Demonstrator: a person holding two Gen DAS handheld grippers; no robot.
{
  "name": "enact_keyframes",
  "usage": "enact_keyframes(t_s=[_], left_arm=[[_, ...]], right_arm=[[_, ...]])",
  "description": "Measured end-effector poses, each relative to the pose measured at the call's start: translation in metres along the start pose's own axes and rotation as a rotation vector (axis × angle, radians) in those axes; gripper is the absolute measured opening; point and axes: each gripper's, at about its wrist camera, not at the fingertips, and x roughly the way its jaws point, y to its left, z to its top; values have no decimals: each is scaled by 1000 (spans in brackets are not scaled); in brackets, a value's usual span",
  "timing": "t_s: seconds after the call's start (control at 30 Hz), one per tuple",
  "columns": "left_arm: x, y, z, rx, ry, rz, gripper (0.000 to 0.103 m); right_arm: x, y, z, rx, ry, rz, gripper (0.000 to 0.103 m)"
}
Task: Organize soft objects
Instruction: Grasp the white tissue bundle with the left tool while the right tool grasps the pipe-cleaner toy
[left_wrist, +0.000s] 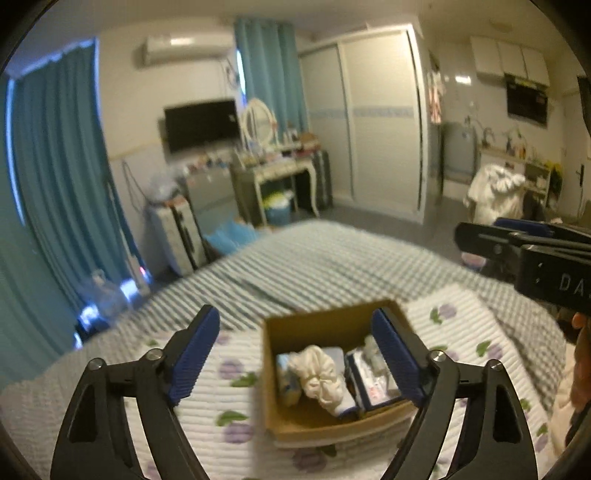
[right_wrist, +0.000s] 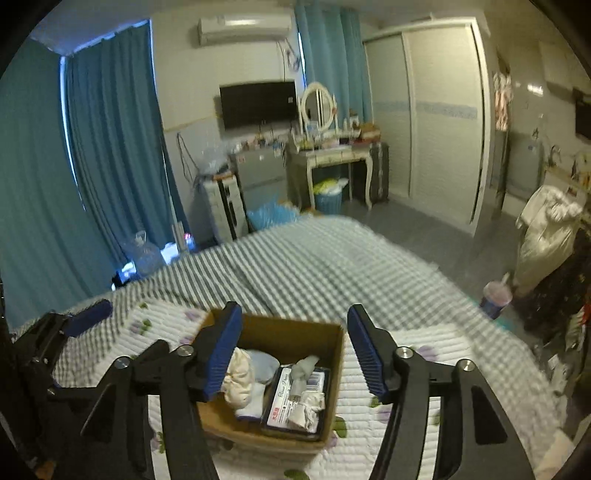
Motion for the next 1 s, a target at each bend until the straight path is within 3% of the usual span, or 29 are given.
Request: enact_keyframes(t_s=[0.07, 0.13, 0.2, 0.27, 0.3, 0.47, 0.67, 1.0], left_arm=[[-37, 5, 9, -8, -41, 16, 91], [-68, 11, 13, -20, -72, 25, 101], [-105, 16, 14, -22, -104, 25, 103], [-132, 21, 11, -22, -130, 26, 103], [-138, 22, 9, -22, -134, 30, 103], [-160, 15, -19, -14, -114, 46, 103], [-140, 14, -73, -44, -62, 57, 103], [-40, 3, -160, -109, 170, 22, 102]], right_arm=[[-41, 4, 9, -10, -32, -13, 66], [-72, 7, 12, -18, -50, -20, 70], [-109, 11, 9, -27, -72, -15, 72], [-139, 15, 1, -38, -93, -4, 87], [-153, 17, -4, -45, -102, 0, 94], [-181, 28, -41, -76, -85, 11, 98], [-155, 29, -105, -79, -15, 17, 102], [-27, 13, -195, -60, 192, 5, 102]])
